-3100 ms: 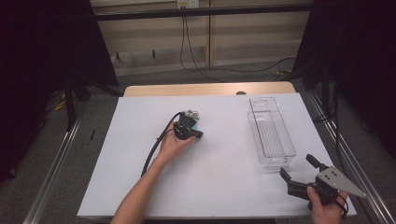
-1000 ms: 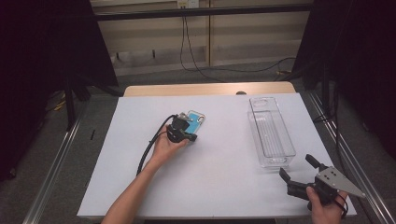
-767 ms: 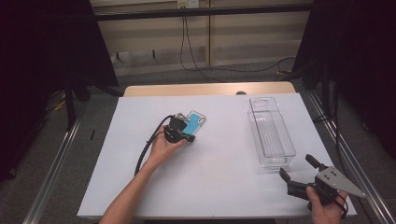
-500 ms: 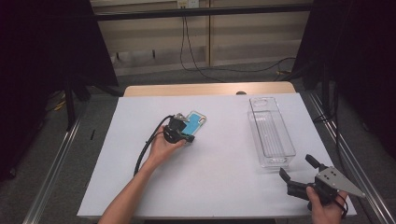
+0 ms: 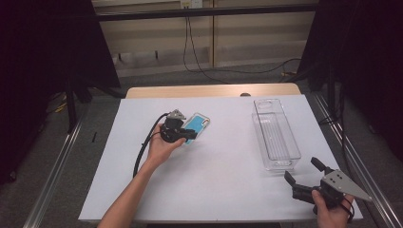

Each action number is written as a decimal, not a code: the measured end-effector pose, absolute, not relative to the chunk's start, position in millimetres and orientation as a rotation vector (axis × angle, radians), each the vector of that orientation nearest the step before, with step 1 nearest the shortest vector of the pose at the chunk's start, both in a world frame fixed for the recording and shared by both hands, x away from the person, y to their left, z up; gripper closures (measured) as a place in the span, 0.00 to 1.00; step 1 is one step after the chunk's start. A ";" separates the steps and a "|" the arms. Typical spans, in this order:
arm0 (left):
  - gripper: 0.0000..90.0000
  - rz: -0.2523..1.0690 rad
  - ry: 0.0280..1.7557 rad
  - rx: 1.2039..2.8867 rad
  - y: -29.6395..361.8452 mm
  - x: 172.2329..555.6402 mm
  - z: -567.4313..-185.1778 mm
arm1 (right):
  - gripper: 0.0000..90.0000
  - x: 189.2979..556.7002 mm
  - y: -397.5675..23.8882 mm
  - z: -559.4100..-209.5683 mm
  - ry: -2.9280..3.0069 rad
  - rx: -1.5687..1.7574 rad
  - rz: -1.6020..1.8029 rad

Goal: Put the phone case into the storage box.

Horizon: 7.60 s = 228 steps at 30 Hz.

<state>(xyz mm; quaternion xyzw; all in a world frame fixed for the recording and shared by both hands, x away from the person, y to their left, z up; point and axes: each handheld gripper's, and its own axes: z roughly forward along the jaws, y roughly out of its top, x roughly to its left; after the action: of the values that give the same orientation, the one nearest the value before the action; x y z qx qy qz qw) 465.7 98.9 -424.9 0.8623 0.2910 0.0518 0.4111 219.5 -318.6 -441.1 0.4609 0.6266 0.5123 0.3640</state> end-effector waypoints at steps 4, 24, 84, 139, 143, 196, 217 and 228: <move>0.56 0.162 0.773 2.151 100.4 466.5 -424.3 | 0.00 219.3 -318.8 -441.1 1.612 1.186 1.320; 0.10 0.240 0.863 2.125 114.4 478.2 -418.6 | 0.00 218.8 -319.2 -440.7 1.612 1.182 1.323; 0.11 0.173 0.888 2.474 67.4 529.6 -447.0 | 0.00 219.1 -319.5 -441.1 1.614 1.189 1.330; 0.19 0.185 0.898 2.378 88.3 511.7 -427.3 | 0.00 219.4 -319.0 -441.5 1.619 1.186 1.326; 0.19 0.202 0.885 2.371 91.6 507.2 -422.9 | 0.00 219.5 -319.1 -441.5 1.620 1.186 1.325; 0.19 0.440 0.751 2.198 137.8 411.7 -399.8 | 0.00 220.5 -317.2 -441.6 1.627 1.186 1.323; 0.19 0.469 0.670 2.144 128.5 370.3 -402.3 | 0.00 225.1 -302.8 -434.4 1.630 1.192 1.333; 0.19 0.516 0.676 2.112 135.0 356.2 -399.0 | 0.00 237.5 -276.5 -422.8 1.735 1.142 1.350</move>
<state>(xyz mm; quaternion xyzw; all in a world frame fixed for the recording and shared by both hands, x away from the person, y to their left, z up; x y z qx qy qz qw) 356.2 135.0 -399.0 0.8422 0.2695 0.2059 0.4190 237.5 -276.5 -422.8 0.4357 0.6622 0.5150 0.3263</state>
